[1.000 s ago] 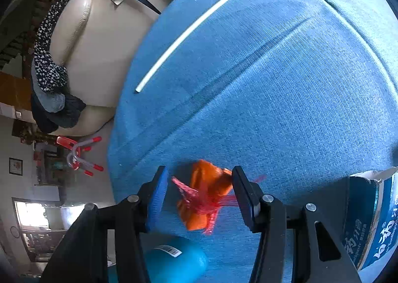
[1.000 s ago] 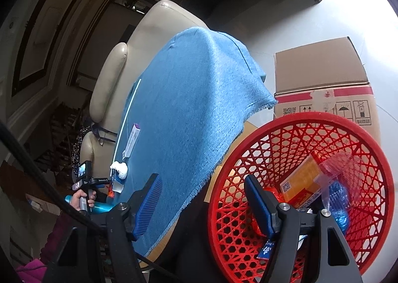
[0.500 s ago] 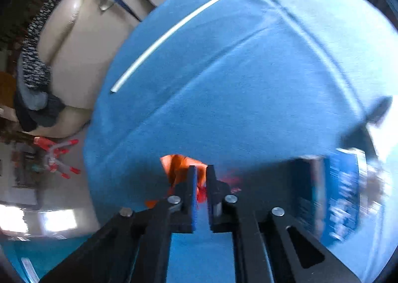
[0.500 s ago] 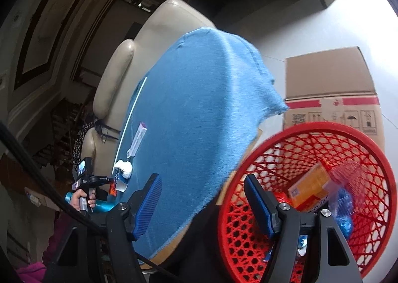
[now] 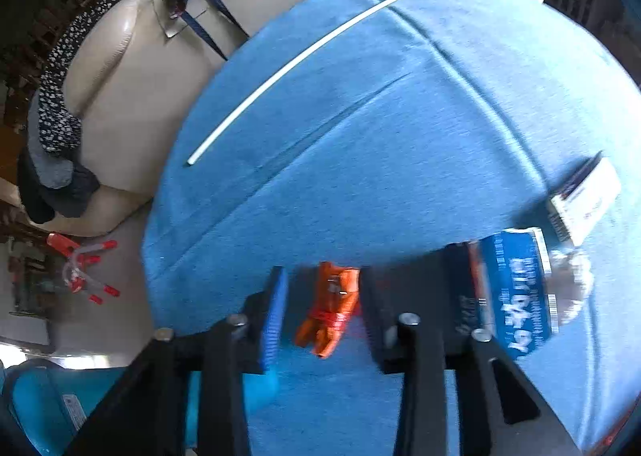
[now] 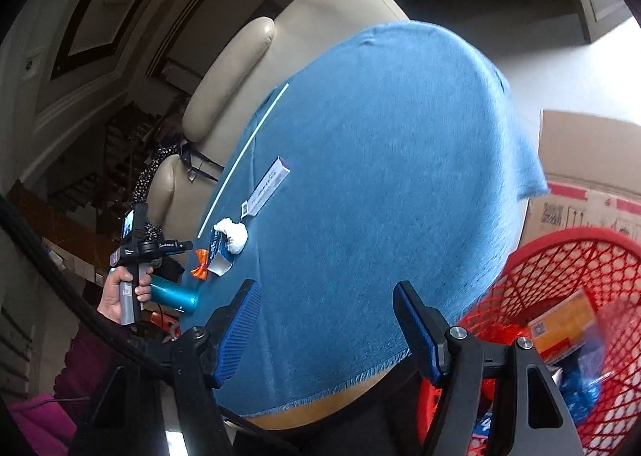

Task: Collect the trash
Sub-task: 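Close the left tool on the orange candy wrapper, then grasp the white tissue with the right tool while the left tool holds the wrapper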

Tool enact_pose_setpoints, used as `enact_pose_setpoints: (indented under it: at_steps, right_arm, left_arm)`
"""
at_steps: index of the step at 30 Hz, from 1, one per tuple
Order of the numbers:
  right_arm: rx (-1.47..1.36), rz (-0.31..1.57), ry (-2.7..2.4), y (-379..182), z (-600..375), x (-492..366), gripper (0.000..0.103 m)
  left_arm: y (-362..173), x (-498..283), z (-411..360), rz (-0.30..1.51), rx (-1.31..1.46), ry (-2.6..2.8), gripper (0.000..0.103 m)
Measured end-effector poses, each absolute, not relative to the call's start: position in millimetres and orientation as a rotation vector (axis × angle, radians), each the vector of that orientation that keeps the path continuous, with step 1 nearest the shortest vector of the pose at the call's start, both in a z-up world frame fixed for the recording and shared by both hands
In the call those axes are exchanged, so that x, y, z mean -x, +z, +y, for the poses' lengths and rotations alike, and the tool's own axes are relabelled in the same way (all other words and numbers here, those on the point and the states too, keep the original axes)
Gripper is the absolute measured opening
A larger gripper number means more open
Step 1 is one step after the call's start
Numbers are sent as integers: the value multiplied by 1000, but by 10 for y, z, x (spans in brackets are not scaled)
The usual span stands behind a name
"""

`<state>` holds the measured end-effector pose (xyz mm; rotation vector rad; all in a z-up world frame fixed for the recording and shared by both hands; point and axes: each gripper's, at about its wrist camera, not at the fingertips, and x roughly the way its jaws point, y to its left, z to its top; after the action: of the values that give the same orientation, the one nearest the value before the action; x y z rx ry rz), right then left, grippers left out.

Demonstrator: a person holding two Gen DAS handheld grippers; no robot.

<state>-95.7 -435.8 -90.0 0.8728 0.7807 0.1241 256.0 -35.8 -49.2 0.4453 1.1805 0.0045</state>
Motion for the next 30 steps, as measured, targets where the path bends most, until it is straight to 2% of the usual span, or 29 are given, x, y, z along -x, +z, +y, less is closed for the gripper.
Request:
enact_pose_setpoints:
  at_steps: [2, 8, 9, 10, 11, 15, 21, 30]
  right_arm:
    - [-879, 784, 126, -932, -4350, 978, 72]
    - [-915, 780, 108, -997, -4457, 1058, 72]
    - [-921, 779, 107, -1001, -4474, 1065, 72]
    - [-924, 777, 106, -1002, -4487, 1069, 72]
    - [-923, 775, 104, -1000, -4490, 1067, 72]
    - [-918, 772, 107, -976, -4476, 1031, 72]
    - [-857, 791, 148, -816, -4263, 693, 72]
    - [-720, 862, 318, -600, -3465, -502, 72]
  left_arm:
    - [-634, -2603, -296, 1190, -477, 21, 48]
    - [-968, -2709, -292, 1232, -525, 84, 49]
    - [-1013, -2729, -273, 1244, -519, 85, 43]
    - [-1042, -2738, -253, 1251, -513, 87, 31]
    - [-1060, -2748, -242, 1258, -507, 89, 25]
    - [-1093, -2739, -299, 1235, -526, 79, 19]
    - [-735, -2483, -522, 1144, -519, 22, 19]
    - [-64, -1743, -683, 1024, -370, -230, 19]
